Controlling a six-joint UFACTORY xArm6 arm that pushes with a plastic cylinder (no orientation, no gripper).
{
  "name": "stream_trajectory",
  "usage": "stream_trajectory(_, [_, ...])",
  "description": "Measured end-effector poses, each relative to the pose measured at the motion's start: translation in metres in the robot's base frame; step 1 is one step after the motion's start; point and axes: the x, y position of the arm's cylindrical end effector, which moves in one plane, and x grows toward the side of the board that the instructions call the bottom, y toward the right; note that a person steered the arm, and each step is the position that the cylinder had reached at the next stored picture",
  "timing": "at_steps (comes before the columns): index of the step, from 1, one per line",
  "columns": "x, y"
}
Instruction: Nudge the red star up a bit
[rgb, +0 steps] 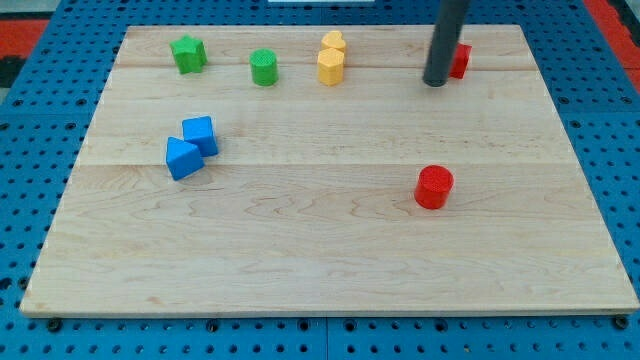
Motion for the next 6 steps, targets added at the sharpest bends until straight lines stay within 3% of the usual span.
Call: stream_trajectory(6, [-0.043,-0.002])
